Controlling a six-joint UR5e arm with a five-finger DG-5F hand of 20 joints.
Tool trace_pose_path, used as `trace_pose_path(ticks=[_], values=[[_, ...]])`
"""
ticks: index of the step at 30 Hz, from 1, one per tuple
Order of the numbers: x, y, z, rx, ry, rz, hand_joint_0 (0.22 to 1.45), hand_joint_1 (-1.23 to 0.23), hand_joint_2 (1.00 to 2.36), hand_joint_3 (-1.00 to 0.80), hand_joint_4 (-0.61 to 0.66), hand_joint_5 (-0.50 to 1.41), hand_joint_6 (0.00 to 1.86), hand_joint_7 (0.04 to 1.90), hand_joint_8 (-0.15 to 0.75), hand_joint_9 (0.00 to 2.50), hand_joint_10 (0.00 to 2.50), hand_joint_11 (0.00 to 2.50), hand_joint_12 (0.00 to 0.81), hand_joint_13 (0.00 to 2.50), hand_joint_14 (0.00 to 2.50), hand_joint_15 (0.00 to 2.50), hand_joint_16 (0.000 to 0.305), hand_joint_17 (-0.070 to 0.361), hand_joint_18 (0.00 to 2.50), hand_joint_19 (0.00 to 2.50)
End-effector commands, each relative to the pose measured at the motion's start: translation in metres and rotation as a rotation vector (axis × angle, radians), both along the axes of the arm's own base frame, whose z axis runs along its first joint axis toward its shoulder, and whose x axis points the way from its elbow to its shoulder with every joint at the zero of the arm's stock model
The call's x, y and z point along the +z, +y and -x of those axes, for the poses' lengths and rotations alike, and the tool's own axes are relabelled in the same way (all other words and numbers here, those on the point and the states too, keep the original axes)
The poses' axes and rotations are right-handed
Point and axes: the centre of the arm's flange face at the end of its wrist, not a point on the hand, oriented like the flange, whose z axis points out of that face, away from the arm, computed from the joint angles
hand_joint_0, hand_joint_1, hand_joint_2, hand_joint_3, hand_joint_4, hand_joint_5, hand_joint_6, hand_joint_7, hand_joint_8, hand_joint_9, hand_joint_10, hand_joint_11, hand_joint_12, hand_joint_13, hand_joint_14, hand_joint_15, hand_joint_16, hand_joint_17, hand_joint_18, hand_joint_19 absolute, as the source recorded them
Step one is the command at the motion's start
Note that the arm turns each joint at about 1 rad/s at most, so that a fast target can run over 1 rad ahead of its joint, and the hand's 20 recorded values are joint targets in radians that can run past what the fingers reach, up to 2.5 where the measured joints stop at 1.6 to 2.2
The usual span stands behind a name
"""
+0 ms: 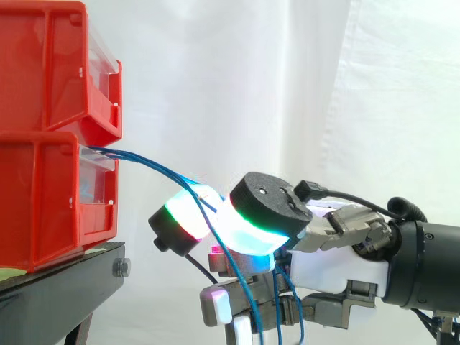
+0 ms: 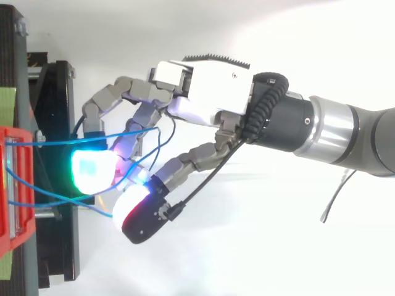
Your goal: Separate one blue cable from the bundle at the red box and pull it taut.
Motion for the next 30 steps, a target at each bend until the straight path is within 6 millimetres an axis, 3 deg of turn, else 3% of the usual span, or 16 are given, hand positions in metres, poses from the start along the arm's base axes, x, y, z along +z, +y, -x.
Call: trace_pose_path(ticks=[1,6,10,17,18,19,21,22,24,25,30], values=[[-0.0015,0.0001,0.0017,0.003,0.019,0.003,0.53,-1.12,1.00,-0.50,0.05,-0.20,0.95,0.86,0.208,1.17,0.01,1.57,0.352,0.98,0.03,0.86,0.051,0.115,0.88,0.89],[-0.0047,0.0014,0.0031,0.008,0.039,0.004,0.55,-1.09,1.00,-0.50,0.06,-0.21,0.91,0.83,0.201,1.12,0.01,1.53,0.344,0.93,0.03,0.84,0.051,0.116,0.82,0.89],[-0.0047,0.0014,0.0031,0.008,0.039,0.004,0.45,-0.81,1.00,-0.50,0.09,-0.20,0.85,0.74,0.248,1.14,0.01,1.42,0.379,0.94,0.03,0.83,0.059,0.133,0.80,0.91],[-0.0047,0.0002,0.0032,0.006,0.039,0.006,0.43,-0.71,1.00,-0.50,0.11,-0.22,0.85,0.72,0.240,1.15,0.00,1.57,0.390,0.97,0.02,0.87,0.063,0.141,0.78,0.93],[-0.0054,0.0013,0.0035,0.008,0.041,0.006,0.43,-0.67,1.00,-0.50,0.12,-0.23,0.85,0.71,0.241,1.15,0.08,1.58,0.392,0.98,0.03,0.88,0.063,0.142,0.78,0.92],[-0.0035,0.0014,0.0031,0.008,0.038,0.006,0.43,-0.62,1.00,-0.50,0.12,-0.23,0.85,0.70,0.231,1.11,0.40,1.52,0.392,1.01,0.03,0.90,0.063,0.141,0.78,0.93],[-0.0054,0.0013,0.0035,0.008,0.040,0.005,0.44,-0.60,1.00,-0.50,0.12,-0.23,0.85,0.70,0.223,1.09,0.61,1.46,0.391,1.03,0.03,0.95,0.063,0.141,0.78,0.93],[-0.0054,0.0013,0.0035,0.008,0.040,0.005,0.46,-0.55,1.00,-0.50,0.12,-0.23,0.85,0.71,0.212,1.05,0.89,1.43,0.378,1.06,0.03,1.00,0.061,0.136,0.79,0.95],[-0.0042,0.0013,0.0035,0.008,0.039,0.004,0.47,-0.51,1.00,-0.50,0.11,-0.23,0.85,0.72,0.203,1.01,1.16,1.38,0.365,1.10,0.03,1.08,0.060,0.134,0.80,0.96],[-0.0035,0.0014,0.0031,0.008,0.037,0.004,0.47,-0.50,1.00,-0.50,0.11,-0.23,0.85,0.72,0.199,1.01,1.16,1.41,0.362,1.11,0.03,1.10,0.059,0.133,0.81,0.96],[-0.0035,-0.0009,0.0033,0.007,0.037,0.001,0.49,-0.50,1.00,-0.50,0.12,-0.23,0.86,0.71,0.213,0.89,1.65,1.28,0.350,1.15,0.02,1.21,0.058,0.131,0.81,0.96]])
